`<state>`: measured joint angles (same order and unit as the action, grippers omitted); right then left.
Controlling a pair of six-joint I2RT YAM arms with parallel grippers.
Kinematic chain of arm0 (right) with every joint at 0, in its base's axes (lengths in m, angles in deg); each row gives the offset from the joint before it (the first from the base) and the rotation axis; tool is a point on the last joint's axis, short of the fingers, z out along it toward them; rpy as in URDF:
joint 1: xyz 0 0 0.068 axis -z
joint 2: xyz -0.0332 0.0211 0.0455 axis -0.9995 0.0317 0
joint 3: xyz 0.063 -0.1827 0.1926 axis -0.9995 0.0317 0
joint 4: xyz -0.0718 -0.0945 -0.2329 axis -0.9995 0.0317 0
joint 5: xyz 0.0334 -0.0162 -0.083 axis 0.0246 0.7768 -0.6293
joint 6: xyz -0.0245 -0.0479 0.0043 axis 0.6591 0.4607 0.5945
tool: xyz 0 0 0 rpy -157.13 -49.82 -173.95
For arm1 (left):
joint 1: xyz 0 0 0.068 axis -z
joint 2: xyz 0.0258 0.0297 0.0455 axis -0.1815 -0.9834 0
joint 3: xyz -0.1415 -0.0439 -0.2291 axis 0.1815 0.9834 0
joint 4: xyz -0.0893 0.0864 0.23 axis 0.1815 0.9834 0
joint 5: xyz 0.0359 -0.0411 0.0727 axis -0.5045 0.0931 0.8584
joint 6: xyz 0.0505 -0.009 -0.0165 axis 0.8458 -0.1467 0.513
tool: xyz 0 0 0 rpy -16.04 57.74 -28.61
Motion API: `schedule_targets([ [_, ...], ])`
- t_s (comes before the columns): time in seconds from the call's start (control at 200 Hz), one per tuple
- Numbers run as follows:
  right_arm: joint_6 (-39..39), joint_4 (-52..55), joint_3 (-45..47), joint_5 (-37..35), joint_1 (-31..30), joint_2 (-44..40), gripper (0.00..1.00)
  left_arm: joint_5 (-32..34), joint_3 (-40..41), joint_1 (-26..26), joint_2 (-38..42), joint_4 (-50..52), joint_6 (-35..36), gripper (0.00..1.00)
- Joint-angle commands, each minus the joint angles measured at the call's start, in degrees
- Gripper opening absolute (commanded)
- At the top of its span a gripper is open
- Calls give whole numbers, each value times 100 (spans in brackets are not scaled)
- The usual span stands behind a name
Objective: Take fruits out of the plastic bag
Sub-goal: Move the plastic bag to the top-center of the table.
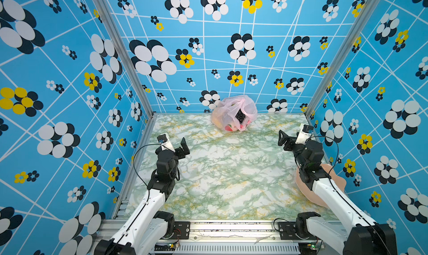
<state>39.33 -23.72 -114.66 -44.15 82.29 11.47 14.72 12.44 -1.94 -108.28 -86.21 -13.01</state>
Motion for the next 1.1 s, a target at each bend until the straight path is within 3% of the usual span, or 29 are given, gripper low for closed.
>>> schedule_targets([
  [0.0,-1368,814,203,-325,-9,-134,99,-1134,0,-461,-71,319,-1011,99],
  [0.105,-1237,627,373,-140,-9,-154,99,-1854,-670,-168,-784,511,-620,99],
  [0.31,-1121,1156,108,292,-26,64,99,-1731,-2316,1217,-2518,692,315,99],
  [0.545,-1088,1324,168,344,-436,28,99,-1603,-4667,2087,-4828,1141,1103,99],
  [0.785,-1131,1357,258,418,-505,-150,99,-987,-7089,2285,-6731,2076,1324,99],
  [1.095,-1233,1248,301,554,-536,-88,99,-257,-9268,2289,-8357,2557,1323,99],
])
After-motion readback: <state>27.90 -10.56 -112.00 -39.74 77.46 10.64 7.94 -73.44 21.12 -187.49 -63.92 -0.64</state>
